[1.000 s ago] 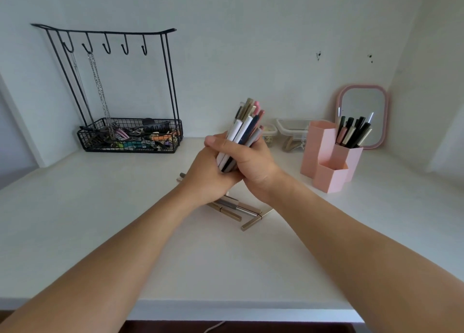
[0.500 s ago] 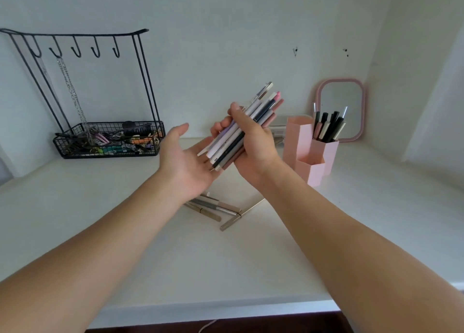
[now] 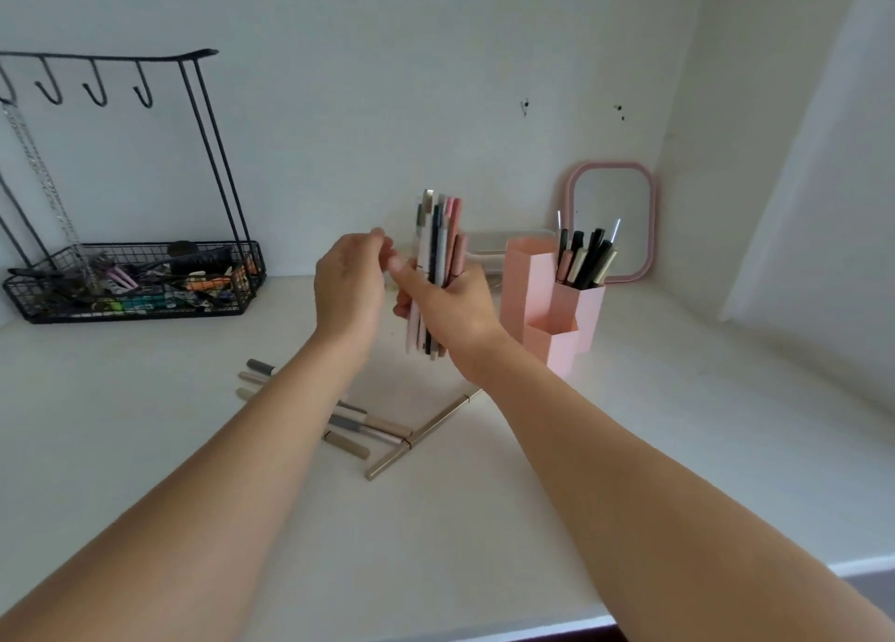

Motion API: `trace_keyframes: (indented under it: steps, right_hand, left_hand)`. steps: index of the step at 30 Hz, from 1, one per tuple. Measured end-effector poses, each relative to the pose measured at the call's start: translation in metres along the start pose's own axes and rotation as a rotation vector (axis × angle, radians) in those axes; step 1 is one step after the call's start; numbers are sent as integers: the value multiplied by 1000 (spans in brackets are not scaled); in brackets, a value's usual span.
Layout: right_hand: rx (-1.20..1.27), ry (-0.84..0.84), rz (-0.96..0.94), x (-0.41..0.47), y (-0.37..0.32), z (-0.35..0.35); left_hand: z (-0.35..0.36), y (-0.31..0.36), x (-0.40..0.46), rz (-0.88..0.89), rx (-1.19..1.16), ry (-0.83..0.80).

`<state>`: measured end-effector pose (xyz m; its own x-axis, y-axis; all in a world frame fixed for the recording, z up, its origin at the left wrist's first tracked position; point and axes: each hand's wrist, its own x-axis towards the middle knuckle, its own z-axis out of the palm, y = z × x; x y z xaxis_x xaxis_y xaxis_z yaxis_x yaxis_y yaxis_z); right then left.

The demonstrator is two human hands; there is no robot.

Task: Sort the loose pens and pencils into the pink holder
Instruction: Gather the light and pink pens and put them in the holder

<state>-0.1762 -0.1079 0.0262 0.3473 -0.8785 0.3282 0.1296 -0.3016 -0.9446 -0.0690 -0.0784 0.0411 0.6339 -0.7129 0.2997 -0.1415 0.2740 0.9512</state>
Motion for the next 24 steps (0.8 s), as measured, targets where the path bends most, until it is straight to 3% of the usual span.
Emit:
trace_keyframes:
  steps: [3,8,11,17,21,24]
  right_hand:
    - [-131,-121,62,-2,13,7]
    - [-219,-2,-60,-5,-3,7]
    - [-531,100,-182,-2,-35,-11]
    - [-1152,80,-128,-20,-64,-75]
    - [-1269,106,14,-40,-46,-117]
    - [-1155,29,17,-47,-34,-128]
  left_hand:
    - [-10,-21,4,135,70,-84]
    - [-10,-25,3,130,-1,-178]
    - [-7,-25,-7,168,3,-249]
    - [-5,-22,-19,190,14,-340]
    - [-1,-20,-29,248,51,-425]
    - [3,-20,-35,303,124,-465]
